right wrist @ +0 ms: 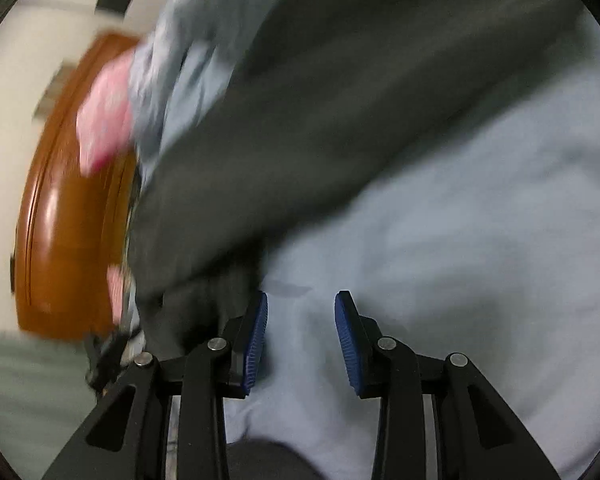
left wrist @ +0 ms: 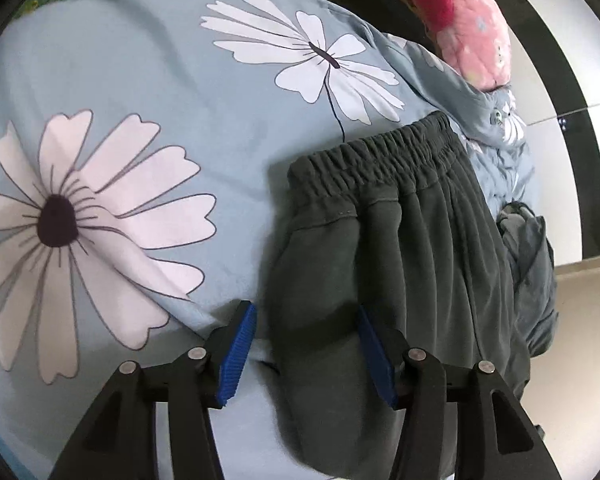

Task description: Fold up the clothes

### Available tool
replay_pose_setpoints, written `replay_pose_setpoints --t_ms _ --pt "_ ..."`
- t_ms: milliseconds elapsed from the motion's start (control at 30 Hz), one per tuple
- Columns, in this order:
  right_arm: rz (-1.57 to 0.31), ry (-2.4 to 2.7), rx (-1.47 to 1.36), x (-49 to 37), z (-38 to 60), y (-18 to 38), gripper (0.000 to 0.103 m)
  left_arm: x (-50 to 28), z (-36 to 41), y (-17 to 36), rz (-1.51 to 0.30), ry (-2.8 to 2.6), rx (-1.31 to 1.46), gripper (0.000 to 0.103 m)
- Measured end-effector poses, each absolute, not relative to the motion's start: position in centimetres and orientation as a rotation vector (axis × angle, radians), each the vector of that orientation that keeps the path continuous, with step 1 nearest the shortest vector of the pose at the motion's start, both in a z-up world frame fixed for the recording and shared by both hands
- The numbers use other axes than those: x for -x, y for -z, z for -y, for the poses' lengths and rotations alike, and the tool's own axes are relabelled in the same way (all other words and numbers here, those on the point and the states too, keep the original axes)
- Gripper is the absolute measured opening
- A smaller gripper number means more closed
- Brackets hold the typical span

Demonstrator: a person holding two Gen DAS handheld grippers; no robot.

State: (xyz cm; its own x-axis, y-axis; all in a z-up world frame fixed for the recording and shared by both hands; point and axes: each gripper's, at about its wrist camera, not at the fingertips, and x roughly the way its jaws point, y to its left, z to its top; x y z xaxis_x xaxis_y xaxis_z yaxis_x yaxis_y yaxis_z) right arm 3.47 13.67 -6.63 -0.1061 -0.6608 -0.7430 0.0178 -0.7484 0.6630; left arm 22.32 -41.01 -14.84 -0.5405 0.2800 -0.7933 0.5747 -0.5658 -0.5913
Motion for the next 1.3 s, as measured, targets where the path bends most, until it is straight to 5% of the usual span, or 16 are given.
replay_pose_setpoints --t_ms 233,300,400,433,533,833,1033,1300 --pt "0.781 1.796 -1.78 -2.3 -8.3 8.8 0.036 -22.5 40.6 14.9 -1.416 2.224 -1.356 0.056" --pt "0.774 1.804 -1.827 -2.4 -7.9 9.3 0.027 -22.7 40.6 14.9 -1.448 2.223 -1.346 0.053" --pt "0.831 1.805 -1.811 -2.7 -8.4 9.0 0.009 -23.2 40.3 14.7 -1.478 2.233 -1.339 0.033" --pt "0.835 1.816 -1.799 -2.8 -8.7 8.6 0.007 -23.2 40.1 14.5 -1.479 2.239 -1.34 0.017" --pt "0.809 1.861 -1.748 -3.2 -9.7 6.1 0.006 -23.3 39.2 13.6 -1.486 2.264 -1.337 0.01" --pt "0.965 2.047 -1.443 -7.7 -19.0 -5.5 0.005 -23.3 34.9 7.9 -1.588 2.507 -1.243 0.008" --pt "0.861 2.164 -1.214 -9.8 -18.7 -13.1 0.005 -23.9 35.1 4.4 -1.563 2.603 -1.112 0.008" --pt "0.79 1.96 -1.266 -1.0 -6.7 -11.1 0.004 -24.9 42.7 3.2 -1.473 2.467 -0.943 0.008"
